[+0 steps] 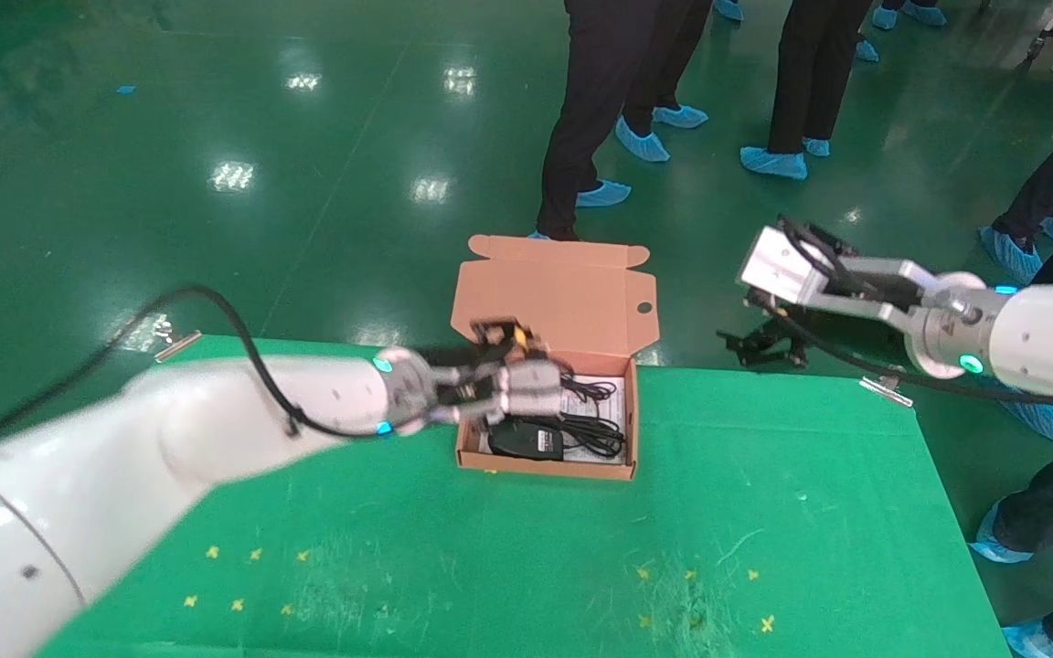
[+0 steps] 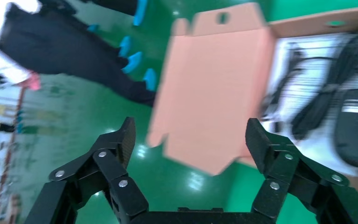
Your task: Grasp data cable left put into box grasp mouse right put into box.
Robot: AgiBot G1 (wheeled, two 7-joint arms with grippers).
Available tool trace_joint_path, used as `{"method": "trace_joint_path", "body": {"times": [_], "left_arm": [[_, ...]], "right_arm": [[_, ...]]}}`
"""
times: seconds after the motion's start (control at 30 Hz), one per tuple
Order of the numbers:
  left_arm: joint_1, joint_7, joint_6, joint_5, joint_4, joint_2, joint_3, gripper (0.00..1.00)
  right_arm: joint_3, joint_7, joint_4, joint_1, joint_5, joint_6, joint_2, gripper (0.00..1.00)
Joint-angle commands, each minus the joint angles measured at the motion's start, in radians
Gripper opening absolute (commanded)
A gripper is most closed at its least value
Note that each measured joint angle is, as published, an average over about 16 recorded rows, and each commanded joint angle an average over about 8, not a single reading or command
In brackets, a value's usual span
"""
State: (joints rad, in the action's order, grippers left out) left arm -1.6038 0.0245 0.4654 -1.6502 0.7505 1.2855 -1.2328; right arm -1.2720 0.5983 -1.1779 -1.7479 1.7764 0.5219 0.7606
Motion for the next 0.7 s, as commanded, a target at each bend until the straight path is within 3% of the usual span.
{"method": "trace_joint_path", "body": {"times": [0.03,0.37,0.7], "left_arm": [[-0.028,0.026,0.005,0.011,0.010,-0.023,0.013,1.00],[-0.106,0.123,0.024,-0.004,0.063,-0.098,0.038,1.00],[-0.028,0.128,0.150,0.109,0.123,-0.172,0.152,1.00]], "right_arm": [[0.007,-0.005,-0.003,-0.010,0.008,-0.016,0.001,1.00],[0.026,-0.062,-0.004,-0.050,0.029,-0.009,0.017,1.00],[0.150,-0.108,-0.016,0.042,-0.108,0.118,-0.004,1.00]]}}
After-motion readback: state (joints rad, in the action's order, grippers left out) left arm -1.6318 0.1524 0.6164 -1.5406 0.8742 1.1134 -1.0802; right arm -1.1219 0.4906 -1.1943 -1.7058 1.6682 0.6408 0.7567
